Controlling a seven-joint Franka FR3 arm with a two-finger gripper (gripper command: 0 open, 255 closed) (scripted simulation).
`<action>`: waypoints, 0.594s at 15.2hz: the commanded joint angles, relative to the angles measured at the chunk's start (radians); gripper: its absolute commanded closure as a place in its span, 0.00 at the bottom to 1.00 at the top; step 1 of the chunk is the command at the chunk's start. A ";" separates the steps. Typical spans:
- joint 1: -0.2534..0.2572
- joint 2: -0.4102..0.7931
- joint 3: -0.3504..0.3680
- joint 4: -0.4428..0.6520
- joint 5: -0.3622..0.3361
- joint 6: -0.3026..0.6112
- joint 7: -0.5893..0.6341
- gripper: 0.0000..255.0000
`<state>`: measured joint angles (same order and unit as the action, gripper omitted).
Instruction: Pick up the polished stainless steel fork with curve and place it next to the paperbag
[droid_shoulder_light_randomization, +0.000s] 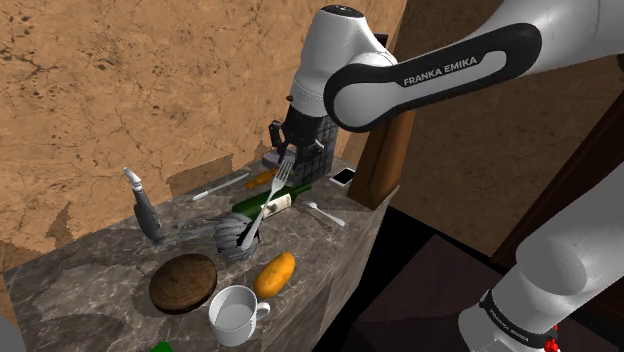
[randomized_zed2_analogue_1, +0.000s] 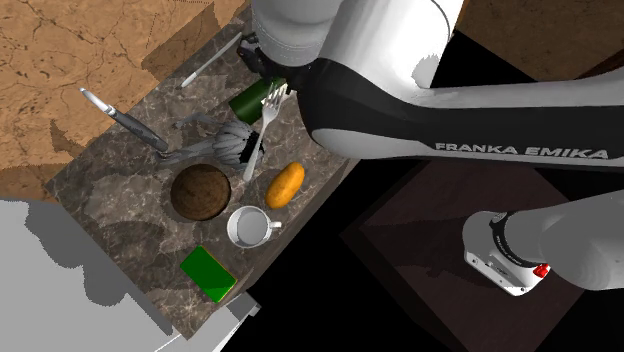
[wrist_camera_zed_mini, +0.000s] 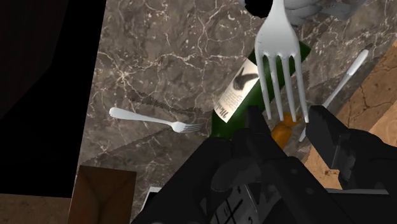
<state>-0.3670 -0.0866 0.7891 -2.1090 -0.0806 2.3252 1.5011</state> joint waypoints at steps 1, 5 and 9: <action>0.001 -0.012 -0.004 0.017 0.015 -0.026 -0.013 1.00; 0.002 -0.031 -0.011 0.056 0.036 -0.078 -0.032 1.00; 0.003 -0.045 -0.018 0.099 0.051 -0.130 -0.046 1.00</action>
<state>-0.3647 -0.1264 0.7728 -2.0198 -0.0354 2.2093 1.4590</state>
